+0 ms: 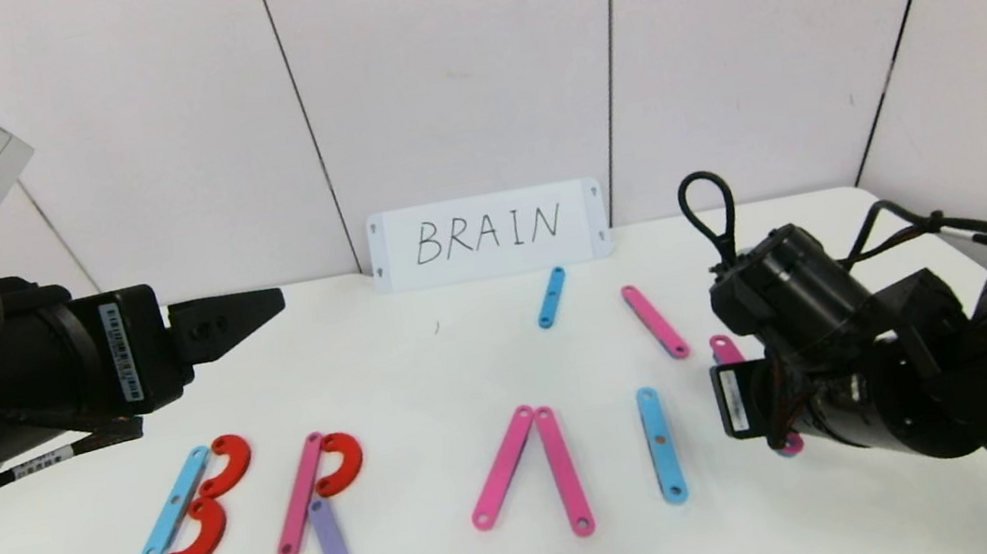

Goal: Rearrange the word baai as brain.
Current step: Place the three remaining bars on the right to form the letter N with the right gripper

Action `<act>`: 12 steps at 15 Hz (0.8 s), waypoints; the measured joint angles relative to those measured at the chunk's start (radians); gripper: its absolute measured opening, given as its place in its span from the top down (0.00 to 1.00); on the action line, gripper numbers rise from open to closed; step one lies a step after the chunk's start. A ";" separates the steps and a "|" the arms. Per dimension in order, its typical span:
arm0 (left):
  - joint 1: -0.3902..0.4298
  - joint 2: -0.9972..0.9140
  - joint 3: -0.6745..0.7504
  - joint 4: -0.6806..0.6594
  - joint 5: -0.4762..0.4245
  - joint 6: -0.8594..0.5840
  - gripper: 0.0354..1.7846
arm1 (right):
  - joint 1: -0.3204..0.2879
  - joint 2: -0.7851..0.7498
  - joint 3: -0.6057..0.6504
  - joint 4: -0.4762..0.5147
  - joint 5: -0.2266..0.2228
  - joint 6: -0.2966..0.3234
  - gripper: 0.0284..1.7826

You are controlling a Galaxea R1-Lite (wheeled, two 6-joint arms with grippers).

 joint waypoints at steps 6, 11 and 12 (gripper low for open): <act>0.000 0.006 0.002 0.000 0.000 0.000 0.03 | 0.000 0.091 0.018 -0.025 -0.002 0.037 0.84; 0.000 0.009 0.002 0.001 0.000 0.000 0.03 | -0.012 0.108 0.027 -0.028 0.003 0.038 0.84; 0.000 0.009 0.002 0.001 -0.001 0.000 0.03 | -0.012 0.113 0.026 -0.029 0.004 0.037 0.84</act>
